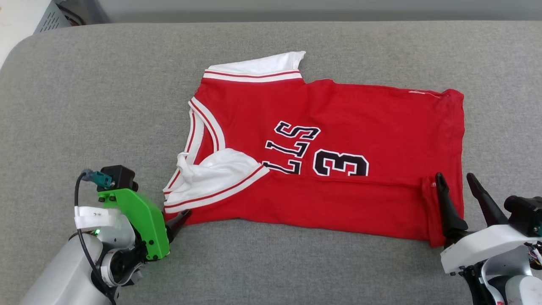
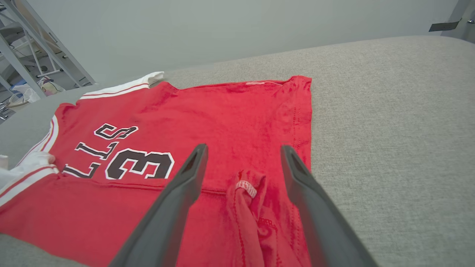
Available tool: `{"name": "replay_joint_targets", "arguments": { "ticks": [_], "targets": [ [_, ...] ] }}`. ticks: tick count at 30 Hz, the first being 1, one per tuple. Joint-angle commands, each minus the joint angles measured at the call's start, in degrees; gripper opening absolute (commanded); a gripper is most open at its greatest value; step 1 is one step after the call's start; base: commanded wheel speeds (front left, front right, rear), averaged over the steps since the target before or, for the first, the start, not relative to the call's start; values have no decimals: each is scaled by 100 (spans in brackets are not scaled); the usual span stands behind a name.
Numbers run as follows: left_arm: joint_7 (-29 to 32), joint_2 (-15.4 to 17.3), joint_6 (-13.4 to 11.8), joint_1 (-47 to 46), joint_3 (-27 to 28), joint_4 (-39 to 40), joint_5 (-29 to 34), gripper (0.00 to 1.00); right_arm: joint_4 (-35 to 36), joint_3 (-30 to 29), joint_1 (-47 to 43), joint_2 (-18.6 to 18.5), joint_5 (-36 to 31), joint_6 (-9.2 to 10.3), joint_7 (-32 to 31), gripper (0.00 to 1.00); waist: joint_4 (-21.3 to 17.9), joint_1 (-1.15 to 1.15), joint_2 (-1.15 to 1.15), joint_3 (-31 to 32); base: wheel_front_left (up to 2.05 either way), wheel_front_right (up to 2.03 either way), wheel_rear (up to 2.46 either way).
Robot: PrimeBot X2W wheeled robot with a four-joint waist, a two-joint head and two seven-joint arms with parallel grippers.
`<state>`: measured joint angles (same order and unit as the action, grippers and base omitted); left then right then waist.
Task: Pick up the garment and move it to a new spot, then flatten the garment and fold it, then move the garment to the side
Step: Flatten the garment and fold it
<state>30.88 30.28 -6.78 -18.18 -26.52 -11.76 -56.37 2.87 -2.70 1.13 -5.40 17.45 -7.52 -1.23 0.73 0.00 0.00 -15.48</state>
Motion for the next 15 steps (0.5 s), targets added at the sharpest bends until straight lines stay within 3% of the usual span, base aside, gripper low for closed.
{"name": "replay_joint_targets", "arguments": {
  "ticks": [1,4,5,6,7,11,15],
  "targets": [
    [61,-100,28,-5,-124,-150,21,100,-13,-11,65,19,59,3,-21,100,-46,0,0,-63,0,0,0],
    [83,-266,32,-49,-201,-403,-6,100,-51,-86,71,-5,154,3,-122,100,-64,0,0,-82,0,0,0],
    [74,-321,50,-61,-230,-464,-10,82,-67,-138,68,-16,202,3,-175,100,-66,0,0,-77,0,0,0],
    [62,-351,63,-64,-253,-506,-2,14,-88,-183,60,-35,233,3,-243,100,-69,0,0,-66,0,0,0],
    [44,-379,75,-60,-276,-542,6,0,-103,-249,57,-71,266,3,-317,100,-70,0,0,-46,0,0,0],
    [-130,-392,108,-10,-286,-517,70,0,-98,-482,-30,-171,343,3,-825,100,-45,0,0,94,0,0,0],
    [-376,-284,60,91,-233,-280,197,0,14,-605,-197,-327,450,3,-1758,100,-2,0,0,248,0,0,0]
  ]
}}
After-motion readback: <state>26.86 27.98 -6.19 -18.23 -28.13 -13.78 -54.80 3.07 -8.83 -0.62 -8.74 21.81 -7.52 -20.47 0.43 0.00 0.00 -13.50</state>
